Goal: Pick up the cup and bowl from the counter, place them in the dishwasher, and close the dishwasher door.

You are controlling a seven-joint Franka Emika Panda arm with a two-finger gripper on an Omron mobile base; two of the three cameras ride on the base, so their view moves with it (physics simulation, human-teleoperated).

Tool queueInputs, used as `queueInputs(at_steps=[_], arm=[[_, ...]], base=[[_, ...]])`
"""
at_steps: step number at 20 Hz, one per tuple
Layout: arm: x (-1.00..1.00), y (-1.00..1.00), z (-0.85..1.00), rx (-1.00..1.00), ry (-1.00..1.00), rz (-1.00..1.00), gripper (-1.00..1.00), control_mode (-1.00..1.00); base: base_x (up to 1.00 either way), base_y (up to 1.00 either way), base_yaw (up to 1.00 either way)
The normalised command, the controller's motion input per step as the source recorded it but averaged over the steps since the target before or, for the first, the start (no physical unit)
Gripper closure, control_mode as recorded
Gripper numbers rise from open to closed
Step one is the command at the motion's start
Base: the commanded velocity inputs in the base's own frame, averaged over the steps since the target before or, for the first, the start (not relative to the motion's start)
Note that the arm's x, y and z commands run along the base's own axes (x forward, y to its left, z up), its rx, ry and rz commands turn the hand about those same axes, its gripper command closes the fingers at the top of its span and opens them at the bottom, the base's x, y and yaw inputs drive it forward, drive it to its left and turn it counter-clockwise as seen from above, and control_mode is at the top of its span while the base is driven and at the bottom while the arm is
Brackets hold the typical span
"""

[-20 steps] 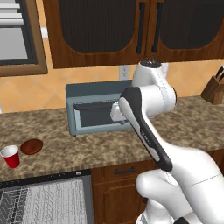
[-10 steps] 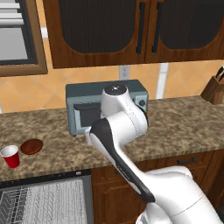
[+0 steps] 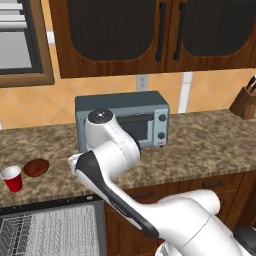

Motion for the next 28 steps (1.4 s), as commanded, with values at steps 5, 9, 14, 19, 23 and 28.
queueInputs(at_steps=[5, 9, 14, 19, 23, 28], arm=[[0.06, 0.38, -0.43, 0.07, 0.01, -0.25, -1.0, -1.0], [0.13, 0.35, -0.57, 0.13, 0.0, -0.25, -1.0, -1.0], [0.36, 0.36, -0.51, 0.1, 0.0, -0.01, -1.0, -1.0], [0.59, 0.83, -0.3, 0.0, 0.0, -0.03, -1.0, -1.0], [0.44, 0.52, -0.02, -0.03, 0.0, -0.05, -1.0, -1.0], [0.53, 0.35, 0.0, -0.05, 0.0, -0.02, -1.0, -1.0]], base=[[0.0, 0.0, 0.0], [0.0, 0.0, 0.0], [0.0, 0.0, 0.0], [0.0, 0.0, 0.0], [0.0, 0.0, 0.0], [0.0, 0.0, 0.0]])
